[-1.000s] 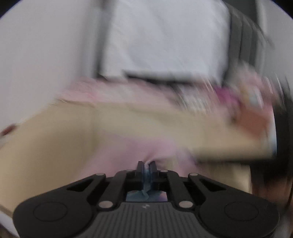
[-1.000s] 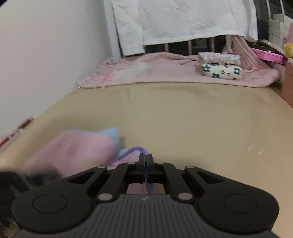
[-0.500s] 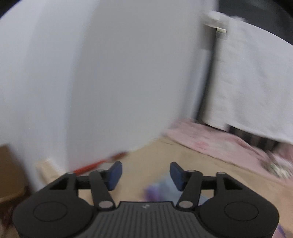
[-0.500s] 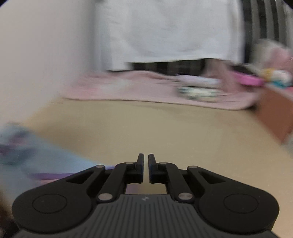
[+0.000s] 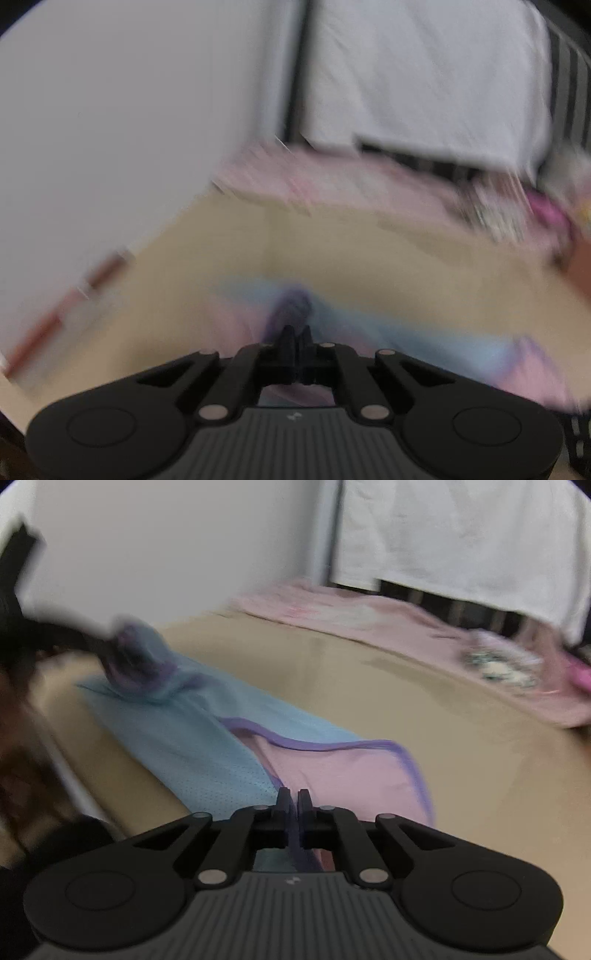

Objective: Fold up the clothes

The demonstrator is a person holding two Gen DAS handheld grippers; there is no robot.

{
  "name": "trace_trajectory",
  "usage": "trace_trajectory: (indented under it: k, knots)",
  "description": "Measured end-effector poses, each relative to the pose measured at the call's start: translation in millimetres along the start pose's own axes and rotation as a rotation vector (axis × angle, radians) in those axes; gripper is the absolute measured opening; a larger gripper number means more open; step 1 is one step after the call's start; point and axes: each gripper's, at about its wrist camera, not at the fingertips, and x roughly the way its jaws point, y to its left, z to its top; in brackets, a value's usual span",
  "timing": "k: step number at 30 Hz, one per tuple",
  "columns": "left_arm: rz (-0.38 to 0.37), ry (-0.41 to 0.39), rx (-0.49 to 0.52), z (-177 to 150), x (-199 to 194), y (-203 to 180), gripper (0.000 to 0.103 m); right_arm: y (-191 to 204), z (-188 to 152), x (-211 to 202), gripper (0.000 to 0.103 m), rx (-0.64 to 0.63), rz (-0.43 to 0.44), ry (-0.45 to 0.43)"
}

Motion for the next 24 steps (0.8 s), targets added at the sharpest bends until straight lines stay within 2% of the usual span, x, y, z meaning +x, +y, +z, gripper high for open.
trace_trajectory:
  k: [2,3,4,6,7,8,9,11,13,14,15,16,17,19,20,22,23,24]
  knots:
    - [0.070,-0.024,-0.020,22,5,24,0.001,-19,-4,3,0.003,-0.005,-0.110,0.029]
    - [0.077,-0.003,-0.033,27,7,34,0.001,-34,-6,3,0.003,0.016,-0.157,0.041]
    - [0.071,0.028,-0.049,31,10,42,0.002,-46,-8,-1,0.003,0.045,-0.165,0.044]
    - [0.129,0.016,-0.011,25,3,37,0.008,-69,-11,-8,0.005,0.101,-0.180,0.049]
    - [0.164,0.003,0.014,21,-2,32,0.013,-79,-12,-13,0.008,0.130,-0.177,0.043]
    - [0.168,-0.020,0.033,18,-8,25,0.028,-84,-12,-20,0.010,0.158,-0.146,0.015]
    - [0.160,-0.047,0.050,15,-16,16,0.049,-85,-11,-23,0.012,0.170,-0.124,-0.003]
    - [0.143,-0.102,0.085,9,-30,0,0.070,-86,-8,-28,0.021,0.195,-0.081,-0.040]
    - [0.015,-0.125,0.103,6,-41,-13,0.080,-79,-1,-25,0.025,0.192,-0.020,-0.063]
    - [-0.066,-0.113,0.131,5,-40,-21,0.086,-74,3,-21,0.030,0.181,0.015,-0.071]
    - [-0.113,-0.089,0.169,3,-35,-29,0.088,-67,7,-17,0.032,0.167,0.049,-0.081]
    - [-0.119,-0.058,0.215,0,-27,-37,0.088,-60,13,-10,0.037,0.140,0.082,-0.096]
    - [-0.088,-0.031,0.267,-7,-18,-44,0.087,-54,18,0,0.041,0.118,0.115,-0.109]
    - [-0.030,0.009,0.321,-19,-3,-50,0.086,-47,28,23,0.040,0.106,0.159,-0.086]
    - [-0.019,0.038,0.324,-24,4,-48,0.083,-43,33,35,0.040,0.102,0.152,-0.055]
    - [-0.040,0.102,0.299,-33,15,-42,0.079,-35,37,52,0.033,0.075,0.119,-0.005]
    - [-0.051,0.133,0.292,-36,19,-38,0.059,-34,38,54,0.025,0.073,0.124,-0.006]
    - [-0.047,0.141,0.286,-36,20,-35,0.019,-34,38,53,0.017,0.074,0.138,0.001]
